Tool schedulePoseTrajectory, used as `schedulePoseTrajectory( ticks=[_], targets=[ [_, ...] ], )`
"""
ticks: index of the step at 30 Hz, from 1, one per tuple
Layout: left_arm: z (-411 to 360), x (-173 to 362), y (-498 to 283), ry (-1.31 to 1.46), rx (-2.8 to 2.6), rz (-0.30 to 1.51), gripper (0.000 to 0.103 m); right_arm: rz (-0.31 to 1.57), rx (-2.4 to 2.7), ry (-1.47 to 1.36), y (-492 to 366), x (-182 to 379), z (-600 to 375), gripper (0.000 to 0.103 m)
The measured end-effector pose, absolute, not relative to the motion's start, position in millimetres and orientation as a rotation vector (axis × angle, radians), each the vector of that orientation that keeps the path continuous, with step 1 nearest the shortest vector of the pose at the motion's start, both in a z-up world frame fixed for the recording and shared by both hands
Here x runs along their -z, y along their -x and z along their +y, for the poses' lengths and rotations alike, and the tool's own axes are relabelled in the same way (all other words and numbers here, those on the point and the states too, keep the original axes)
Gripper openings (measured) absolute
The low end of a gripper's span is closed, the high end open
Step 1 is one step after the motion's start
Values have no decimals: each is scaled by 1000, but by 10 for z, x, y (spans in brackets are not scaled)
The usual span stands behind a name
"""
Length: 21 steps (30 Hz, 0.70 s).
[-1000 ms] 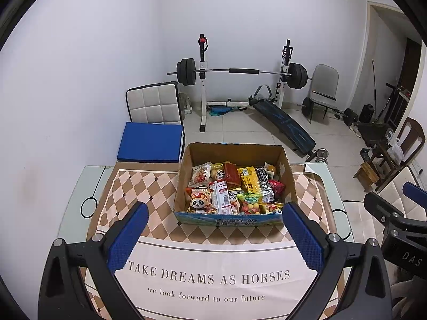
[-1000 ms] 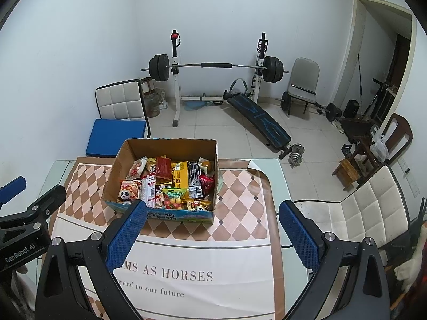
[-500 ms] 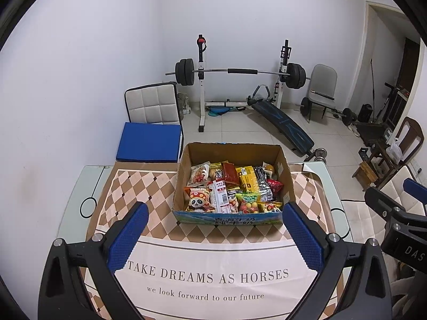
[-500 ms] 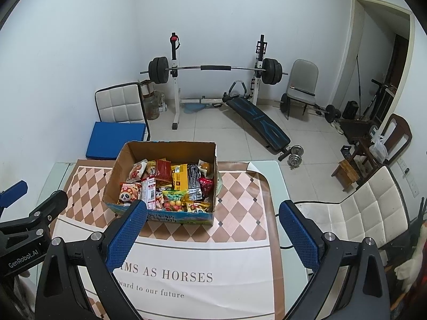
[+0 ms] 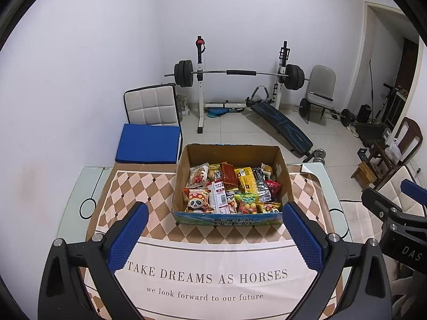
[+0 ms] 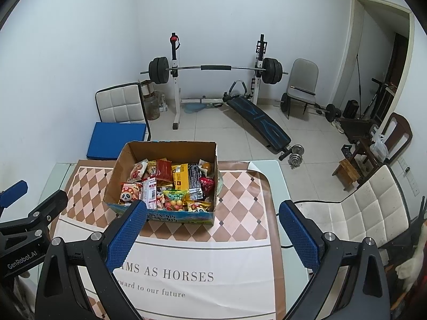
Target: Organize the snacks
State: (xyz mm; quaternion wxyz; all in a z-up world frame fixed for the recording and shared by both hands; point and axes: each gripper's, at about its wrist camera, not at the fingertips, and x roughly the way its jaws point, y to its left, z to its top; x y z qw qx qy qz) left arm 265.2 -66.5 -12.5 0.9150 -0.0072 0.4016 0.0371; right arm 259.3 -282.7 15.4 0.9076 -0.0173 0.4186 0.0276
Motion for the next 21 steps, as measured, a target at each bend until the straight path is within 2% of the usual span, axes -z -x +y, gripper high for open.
schedulePoseTrajectory(
  ticks=[21],
  targets=[
    [-721, -25, -2663, 11, -67, 796, 103, 858, -56, 27, -2577, -158, -2832, 101]
  ],
)
